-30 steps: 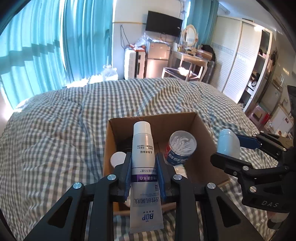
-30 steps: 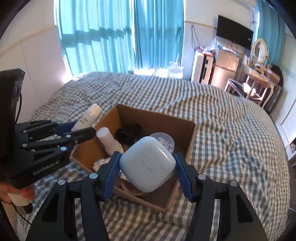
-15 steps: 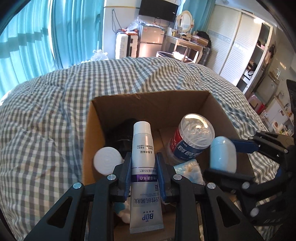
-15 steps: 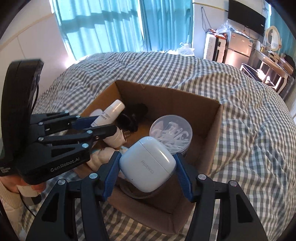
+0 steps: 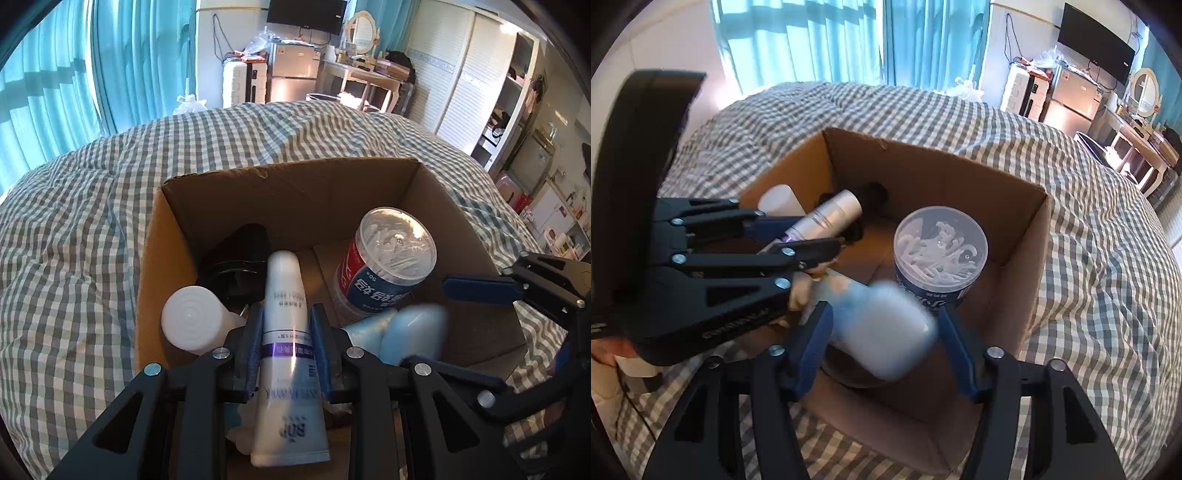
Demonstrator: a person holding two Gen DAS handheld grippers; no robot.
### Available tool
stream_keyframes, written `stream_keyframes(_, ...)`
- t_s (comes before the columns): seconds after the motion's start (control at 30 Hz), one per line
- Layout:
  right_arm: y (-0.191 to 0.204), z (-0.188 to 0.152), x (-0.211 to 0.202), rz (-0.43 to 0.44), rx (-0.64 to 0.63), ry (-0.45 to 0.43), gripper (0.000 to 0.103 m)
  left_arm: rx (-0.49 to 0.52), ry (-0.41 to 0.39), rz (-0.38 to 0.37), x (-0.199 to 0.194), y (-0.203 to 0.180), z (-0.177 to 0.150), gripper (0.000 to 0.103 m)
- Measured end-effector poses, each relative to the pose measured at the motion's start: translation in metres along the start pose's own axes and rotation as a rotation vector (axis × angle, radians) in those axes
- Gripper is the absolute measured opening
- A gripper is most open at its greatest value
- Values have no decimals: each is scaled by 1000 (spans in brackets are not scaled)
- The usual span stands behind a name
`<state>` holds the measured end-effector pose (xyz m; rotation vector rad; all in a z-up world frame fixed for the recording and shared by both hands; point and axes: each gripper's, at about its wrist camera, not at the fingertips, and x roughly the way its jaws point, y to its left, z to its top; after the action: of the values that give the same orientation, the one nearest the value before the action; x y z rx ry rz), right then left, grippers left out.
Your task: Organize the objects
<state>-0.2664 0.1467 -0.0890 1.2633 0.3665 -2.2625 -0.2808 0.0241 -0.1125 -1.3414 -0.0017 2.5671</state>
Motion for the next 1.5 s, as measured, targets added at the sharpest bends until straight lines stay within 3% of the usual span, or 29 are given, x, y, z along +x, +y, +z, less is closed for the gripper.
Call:
stream_keyframes(0.1,1,1,-10,-14,1,-15,70,-19,-8,-17,-8,4,1,35)
stream_keyframes(0.13,0,1,-13,-22,0,-18,74,-19,-10,-15,-10,4,2,42)
stream_keyframes(0.23,1,0,-24,-46,-1,-27,74,-16,-31,-7,-24,3,6,58)
stream_keyframes(0.33,-1,0,-36,-87,5,-42,75,-22,-60,-1,-41,2,7,83)
stream_keyframes(0.37,-2,3,-40,-105,7,-52,75,-22,-74,6,-47,2,7,86)
stream_keyframes(0.5,-7,3,-56,-155,23,-93,75,-31,-120,14,-75,2,11,87)
stream_keyframes(0.63,-7,7,-72,-189,73,-121,84,-17,-168,68,-104,-5,18,91)
stream_keyframes(0.73,-3,5,-99,-181,105,-193,97,-8,-228,87,-130,-15,25,96)
stream_keyframes(0.93,6,2,-151,-230,122,-297,100,-4,-354,136,-185,-28,28,103)
stream_keyframes(1.2,16,-19,-216,-254,192,-430,100,18,-463,173,-249,-45,5,103)
stream_keyframes(1.5,30,-66,-274,-289,225,-581,101,29,-590,191,-312,-61,-39,103)
